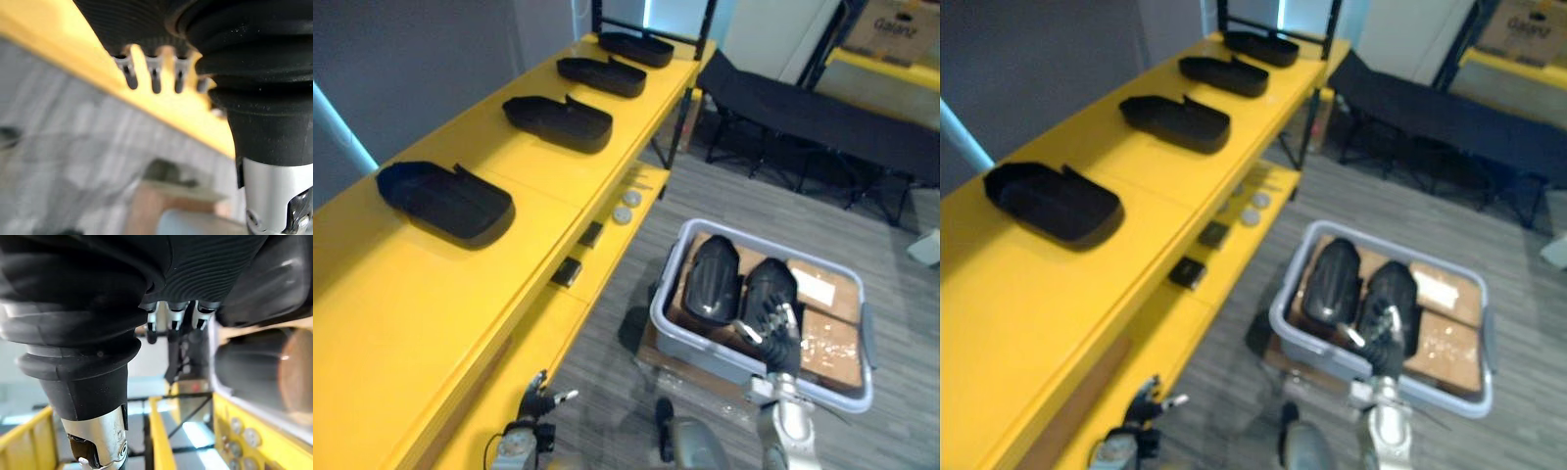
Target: Walk over and take plastic housings, then place them on the shelf
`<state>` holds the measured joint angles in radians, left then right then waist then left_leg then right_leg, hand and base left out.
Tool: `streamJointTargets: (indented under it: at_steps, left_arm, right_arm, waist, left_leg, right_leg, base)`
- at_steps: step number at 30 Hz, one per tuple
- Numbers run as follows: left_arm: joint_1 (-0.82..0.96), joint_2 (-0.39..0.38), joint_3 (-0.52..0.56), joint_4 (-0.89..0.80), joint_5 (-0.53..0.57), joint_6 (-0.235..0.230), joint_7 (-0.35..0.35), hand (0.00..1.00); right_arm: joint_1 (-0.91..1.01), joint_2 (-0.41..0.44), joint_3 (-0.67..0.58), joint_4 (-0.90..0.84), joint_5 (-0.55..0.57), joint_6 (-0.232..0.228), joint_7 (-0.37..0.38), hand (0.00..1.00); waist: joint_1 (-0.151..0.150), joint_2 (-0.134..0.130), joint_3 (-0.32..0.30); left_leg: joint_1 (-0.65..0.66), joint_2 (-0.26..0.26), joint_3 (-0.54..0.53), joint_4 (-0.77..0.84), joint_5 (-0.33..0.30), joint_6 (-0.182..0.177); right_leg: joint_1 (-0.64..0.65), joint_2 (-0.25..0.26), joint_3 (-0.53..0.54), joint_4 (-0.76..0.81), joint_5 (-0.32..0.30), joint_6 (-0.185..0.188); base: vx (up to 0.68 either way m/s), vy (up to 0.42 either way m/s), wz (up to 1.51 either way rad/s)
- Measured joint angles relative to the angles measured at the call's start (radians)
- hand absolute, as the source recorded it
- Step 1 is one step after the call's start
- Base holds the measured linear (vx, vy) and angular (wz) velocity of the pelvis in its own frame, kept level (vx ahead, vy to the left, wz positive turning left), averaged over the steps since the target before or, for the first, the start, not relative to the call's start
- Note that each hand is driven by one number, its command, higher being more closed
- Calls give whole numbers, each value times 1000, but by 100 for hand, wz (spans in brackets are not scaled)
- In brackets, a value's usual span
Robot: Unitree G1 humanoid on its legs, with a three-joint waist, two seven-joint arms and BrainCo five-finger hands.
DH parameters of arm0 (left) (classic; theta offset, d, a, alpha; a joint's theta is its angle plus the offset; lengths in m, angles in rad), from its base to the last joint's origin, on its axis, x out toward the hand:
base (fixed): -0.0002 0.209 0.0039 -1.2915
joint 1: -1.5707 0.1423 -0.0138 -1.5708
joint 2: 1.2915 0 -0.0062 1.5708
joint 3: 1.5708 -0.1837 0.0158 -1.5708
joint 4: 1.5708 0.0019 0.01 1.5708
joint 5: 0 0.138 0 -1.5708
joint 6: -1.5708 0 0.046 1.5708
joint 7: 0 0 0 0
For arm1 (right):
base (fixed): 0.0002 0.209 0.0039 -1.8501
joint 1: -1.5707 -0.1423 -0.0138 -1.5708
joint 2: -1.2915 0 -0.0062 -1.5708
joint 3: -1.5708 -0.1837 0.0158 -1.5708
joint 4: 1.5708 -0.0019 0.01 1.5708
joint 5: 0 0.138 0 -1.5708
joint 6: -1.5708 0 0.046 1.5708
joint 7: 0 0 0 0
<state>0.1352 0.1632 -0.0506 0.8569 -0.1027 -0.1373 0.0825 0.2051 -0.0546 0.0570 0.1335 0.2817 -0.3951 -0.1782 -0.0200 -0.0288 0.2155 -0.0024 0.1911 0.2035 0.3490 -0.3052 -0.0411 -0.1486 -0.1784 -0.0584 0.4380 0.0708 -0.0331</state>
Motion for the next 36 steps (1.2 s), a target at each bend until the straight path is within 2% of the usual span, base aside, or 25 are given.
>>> streamJointTargets:
  at_steps: [1,2,3,4,5,6,7,9,10,11,12,13,14,15,16,17,19,21,22,23,25,27,30,32,36]
  left_arm:
    - [8,5,5,7,-11,-2,-1,0]
    - [11,13,21,29,-16,-12,4,0]
    - [20,11,25,39,-16,-15,4,0]
    - [49,-3,30,71,-17,-29,3,0]
    - [65,-10,30,77,-17,-31,4,0]
    - [91,-15,29,79,-17,-37,4,0]
    - [112,-6,30,91,-18,-37,7,0]
    - [132,7,39,98,-23,-54,18,0]
    - [142,15,48,100,-33,-64,23,0]
    - [137,19,52,105,-46,-66,26,0]
    - [133,7,55,106,-61,-70,26,0]
    - [116,-26,66,122,-106,-72,27,0]
    - [109,-53,69,135,-156,-73,25,0]
    - [110,-63,68,137,-179,-74,24,0]
    - [113,-78,69,138,-206,-73,23,0]
    - [120,-88,70,138,-196,-75,18,0]
    - [130,-94,68,132,-162,-85,15,0]
    - [134,-93,66,112,-165,-94,7,0]
    - [133,-90,67,94,-165,-97,-7,0]
    - [132,-83,67,86,-165,-98,-15,0]
    - [137,-65,66,45,-142,-81,-26,0]
    - [134,-45,49,21,-96,-74,-24,0]
    - [79,-22,26,16,-106,-64,-25,0]
    - [48,-36,26,-17,-187,-55,-23,0]
    - [37,-37,27,-57,-246,-49,-20,0]
  right_arm:
    - [-2,4,4,1,1,0,-3,0]
    - [-5,12,7,8,1,5,-14,0]
    - [-13,11,7,11,1,9,-20,0]
    - [-24,9,16,17,0,11,-37,0]
    - [-28,8,24,19,-1,12,-44,0]
    - [-26,10,42,19,-2,13,-58,0]
    - [-13,14,61,32,-2,16,-71,0]
    - [13,28,84,40,-2,30,-90,0]
    - [28,39,84,39,-9,37,-90,0]
    - [32,31,80,39,-21,51,-89,0]
    - [32,8,80,39,-21,63,-84,0]
    - [11,-24,69,42,-24,93,-78,0]
    - [11,-57,27,47,-25,113,-73,0]
    - [22,-70,-2,51,-25,121,-73,0]
    - [31,-91,-52,70,-26,134,-74,0]
    - [31,-108,-89,89,-38,138,-80,0]
    - [13,-119,-119,105,-52,136,-95,0]
    - [-10,-119,-131,121,-65,134,-121,0]
    - [-24,-118,-156,130,-72,134,-148,0]
    - [-41,-110,-166,145,-72,134,-158,0]
    - [-123,-108,-208,206,-65,135,-199,0]
    - [-235,-131,-241,287,-38,135,-224,0]
    - [-398,-190,-275,374,13,137,-266,0]
    - [-529,-247,-297,451,33,147,-315,0]
    - [-707,-340,-351,661,87,203,-394,0]
  waist:
    - [6,-3,-2]
    - [10,-7,-8]
    - [11,7,-9]
    - [13,39,-11]
    - [15,51,-12]
    - [12,54,-11]
    - [13,32,-22]
    - [31,9,-36]
    - [30,-13,-47]
    - [28,-18,-51]
    - [30,-14,-52]
    - [25,22,-31]
    - [0,58,-13]
    - [-6,72,-13]
    - [-9,89,-9]
    - [-10,99,-6]
    - [-8,110,-5]
    - [-1,110,-5]
    - [9,108,-3]
    - [15,101,2]
    - [35,63,27]
    - [37,44,37]
    - [59,56,70]
    - [63,78,111]
    - [84,83,174]
  left_leg:
    - [-13,6,1,8,2,-4]
    - [-30,20,-3,4,16,-29]
    - [-28,30,-3,-13,28,-41]
    - [-5,62,15,-61,61,-52]
    - [3,77,25,-75,73,-56]
    - [3,80,34,-80,82,-61]
    - [1,80,39,-70,89,-73]
    - [-3,101,46,-58,102,-101]
    - [-7,109,49,-60,113,-132]
    - [-16,117,48,-66,127,-156]
    - [-19,134,54,-82,141,-175]
    - [-17,155,47,-116,163,-196]
    - [-17,164,22,-154,206,-169]
    - [-16,161,12,-170,236,-162]
    - [-17,150,1,-173,279,-134]
    - [-21,138,-1,-164,293,-111]
    - [-18,96,-5,-164,273,-112]
    - [-18,57,-3,-192,239,-111]
    - [-16,44,-5,-226,225,-137]
    - [-15,26,-5,-235,229,-134]
    - [-20,-24,2,-232,230,-125]
    - [-39,-45,3,-224,233,-122]
    - [-76,-46,-9,-197,229,-117]
    - [-115,-43,-51,-179,229,-117]
    - [-159,-47,-97,-155,228,-117]
  right_leg:
    - [15,-16,2,-7,12,3]
    - [8,-2,-9,-28,21,5]
    - [4,8,-23,-36,30,-5]
    - [5,36,-20,-63,53,-10]
    - [4,45,-16,-65,49,-12]
    - [-20,31,-15,0,-16,-45]
    - [-50,-9,-5,79,-79,1]
    - [-45,-49,2,68,-83,38]
    - [-39,-65,1,28,-77,119]
    - [-34,-55,-24,5,-133,173]
    - [-24,-43,-48,-36,-182,209]
    - [-7,-18,-83,-87,-215,210]
    - [0,0,-104,-91,-207,201]
    - [0,3,-108,-89,-208,199]
    - [7,0,-119,-97,-207,195]
    - [20,-12,-119,-120,-204,188]
    - [38,-15,-108,-191,-176,192]
    - [47,-17,-110,-265,-135,195]
    - [46,-25,-124,-295,-99,204]
    - [51,-35,-128,-313,-81,209]
    - [90,-76,-129,-409,6,228]
    - [100,-90,-136,-465,56,230]
    - [98,-87,-157,-503,88,224]
    - [89,-81,-177,-503,94,219]
    - [77,-80,-196,-504,104,216]
  base:
    - [-93,-241,-14]
    - [-71,-200,-10]
    - [-80,-216,-25]
    - [-39,-119,-30]
    - [-65,-145,-34]
    - [-60,-156,-20]
    - [-59,-229,-14]
    - [-37,-284,-13]
    - [-49,-383,-19]
    - [-53,-493,-35]
    - [-49,-430,-39]
    - [-103,-443,-14]
    - [-100,-308,16]
    - [-130,-305,36]
    - [-113,-160,21]
    - [-117,-104,9]
    - [-117,35,-13]
    - [-87,95,-14]
    - [-55,125,2]
    - [-59,157,5]
    - [-30,194,-1]
    - [-21,122,1]
    - [-22,15,7]
    - [-45,-26,22]
    - [-59,8,22]
